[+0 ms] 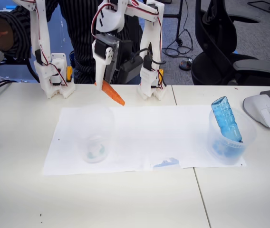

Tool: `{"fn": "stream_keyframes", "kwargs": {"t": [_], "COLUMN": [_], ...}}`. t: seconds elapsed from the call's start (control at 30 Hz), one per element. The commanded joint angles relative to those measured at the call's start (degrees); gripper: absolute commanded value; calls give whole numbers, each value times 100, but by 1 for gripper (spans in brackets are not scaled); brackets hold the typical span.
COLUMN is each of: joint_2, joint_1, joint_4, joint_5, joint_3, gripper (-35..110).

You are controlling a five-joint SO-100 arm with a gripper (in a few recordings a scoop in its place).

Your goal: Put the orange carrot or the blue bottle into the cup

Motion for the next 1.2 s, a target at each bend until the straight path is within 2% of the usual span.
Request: {"fn": "stream_keyframes", "kwargs": {"t": [0.0,0.47,0.77,0.93,1.17], "joint_2": [721,9,-923,-1512,-2232], "joint_1": [132,193,527,510,554], "joint_4": [-431,-554,-167,492,729], "joint_5": [-35,9,-26,26,26], "joint_3": [-352,-422,-1802,-2619,-3647], "gripper": [3,3,3,10,14]}}
